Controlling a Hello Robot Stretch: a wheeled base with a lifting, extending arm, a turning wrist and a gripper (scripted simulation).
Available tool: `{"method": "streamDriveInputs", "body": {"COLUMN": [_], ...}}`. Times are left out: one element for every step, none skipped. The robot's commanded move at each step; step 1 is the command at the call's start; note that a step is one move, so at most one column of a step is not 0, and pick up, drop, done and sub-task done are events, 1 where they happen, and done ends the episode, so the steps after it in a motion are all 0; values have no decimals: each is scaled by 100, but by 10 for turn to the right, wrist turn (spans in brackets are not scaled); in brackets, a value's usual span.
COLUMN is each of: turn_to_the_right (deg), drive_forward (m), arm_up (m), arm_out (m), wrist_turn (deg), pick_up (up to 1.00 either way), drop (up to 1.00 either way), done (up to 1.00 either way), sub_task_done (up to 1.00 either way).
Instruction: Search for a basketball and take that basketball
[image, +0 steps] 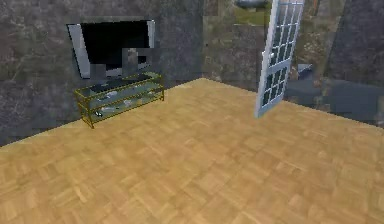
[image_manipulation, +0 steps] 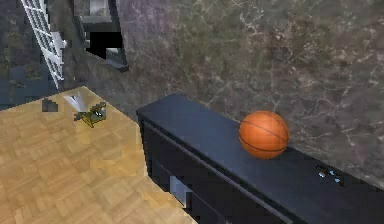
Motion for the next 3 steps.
{"method": "streamDriveInputs", "body": {"turn_to_the_right": [210, 0, 0], "drive_forward": [0, 0, 0], "arm_up": [0, 50, 38], "arm_out": [0, 0, 0], "wrist_turn": [0, 0, 0], "pick_up": [0, 0, 0], "drop": [0, 0, 0], "done": [0, 0, 0], "sub_task_done": [0, 0, 0]}}
